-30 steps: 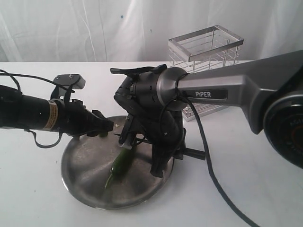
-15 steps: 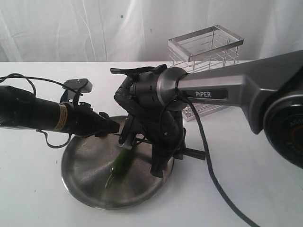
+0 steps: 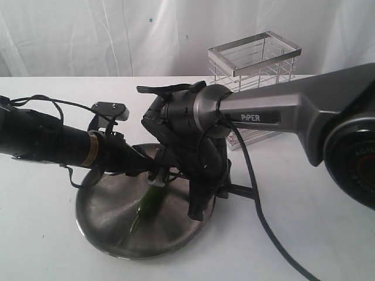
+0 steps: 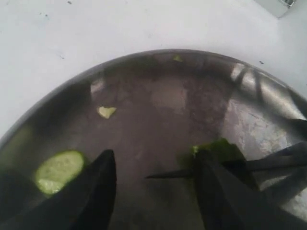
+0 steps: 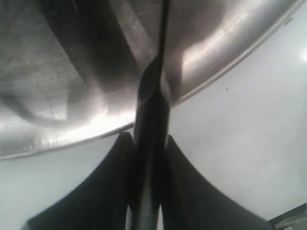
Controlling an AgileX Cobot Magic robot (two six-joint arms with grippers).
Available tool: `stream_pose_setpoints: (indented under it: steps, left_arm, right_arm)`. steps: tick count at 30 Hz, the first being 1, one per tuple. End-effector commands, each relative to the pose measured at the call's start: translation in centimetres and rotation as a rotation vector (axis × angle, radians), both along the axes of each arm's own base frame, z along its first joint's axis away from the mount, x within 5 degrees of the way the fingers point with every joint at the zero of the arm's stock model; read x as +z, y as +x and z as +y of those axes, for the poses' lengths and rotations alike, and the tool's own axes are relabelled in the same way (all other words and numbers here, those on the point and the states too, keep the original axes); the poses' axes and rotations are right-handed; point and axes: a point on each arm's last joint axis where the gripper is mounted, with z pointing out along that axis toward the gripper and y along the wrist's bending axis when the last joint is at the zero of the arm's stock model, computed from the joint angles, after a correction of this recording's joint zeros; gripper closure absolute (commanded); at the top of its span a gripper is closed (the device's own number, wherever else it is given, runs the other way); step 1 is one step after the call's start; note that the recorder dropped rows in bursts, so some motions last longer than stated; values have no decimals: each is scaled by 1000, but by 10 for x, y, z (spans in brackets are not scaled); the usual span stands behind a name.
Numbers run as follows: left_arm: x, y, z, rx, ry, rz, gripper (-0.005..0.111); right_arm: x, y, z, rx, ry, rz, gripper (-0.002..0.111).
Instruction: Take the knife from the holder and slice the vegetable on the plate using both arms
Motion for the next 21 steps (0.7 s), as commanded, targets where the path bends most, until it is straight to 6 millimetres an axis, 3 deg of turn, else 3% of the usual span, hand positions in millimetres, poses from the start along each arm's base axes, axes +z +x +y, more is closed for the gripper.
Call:
stream_pose_setpoints:
  steps: [1, 10, 14, 21]
  left_arm:
    - [-22, 0, 0, 0, 63, 40, 53]
    - [-41, 1, 0, -4, 78, 73, 53]
    - [-41, 0, 0, -10, 81, 71, 53]
    - [-40, 0, -1, -26, 64, 70, 53]
  right_arm:
    - [5, 0, 2, 7, 20, -1, 108]
    - [5, -6, 7, -3, 47, 20, 108]
    - [7, -17, 11, -27, 92, 63, 108]
    - [13, -26, 2, -77, 94, 61, 108]
